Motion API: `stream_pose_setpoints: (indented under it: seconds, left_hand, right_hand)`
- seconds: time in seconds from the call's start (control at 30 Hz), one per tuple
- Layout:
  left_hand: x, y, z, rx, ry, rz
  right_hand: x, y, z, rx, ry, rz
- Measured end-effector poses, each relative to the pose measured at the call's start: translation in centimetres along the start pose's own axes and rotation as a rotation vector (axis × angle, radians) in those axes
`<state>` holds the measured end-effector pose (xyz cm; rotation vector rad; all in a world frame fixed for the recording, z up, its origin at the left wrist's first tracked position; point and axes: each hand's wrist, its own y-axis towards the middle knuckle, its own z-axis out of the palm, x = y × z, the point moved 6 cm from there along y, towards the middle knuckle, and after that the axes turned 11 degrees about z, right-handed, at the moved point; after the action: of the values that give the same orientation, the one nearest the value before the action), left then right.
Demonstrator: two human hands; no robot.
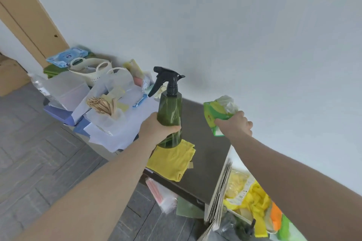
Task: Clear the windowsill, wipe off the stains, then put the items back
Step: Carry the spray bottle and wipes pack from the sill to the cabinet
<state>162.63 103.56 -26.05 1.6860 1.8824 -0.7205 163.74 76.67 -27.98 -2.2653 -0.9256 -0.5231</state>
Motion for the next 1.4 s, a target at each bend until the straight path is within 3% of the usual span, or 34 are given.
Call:
stream_pose_setpoints:
  seconds: [0.33,0.67,1.1,1.4]
  left_hand:
    - [1.9,14.3,3.4,0.117,-0.005,0.07]
    - [3.7,23.4,8.5,0.334,-0.033,0.233]
    - [5.8,28.1,12.1,0.428,-0.157,0.253]
    - [5.6,28.5,13.0,0.475,-0.139,0.243]
  right_hand:
    - [3.5,7.8,5.2,-0.056,0.027,0.141]
    - [3.6,9.5,10.5,-0.197,0.089,0.383]
    - [4.4,11.0,15.5,-0.315,0.16,0.478]
    - [3.5,11.9,16.1,-0.245,0.088,0.477]
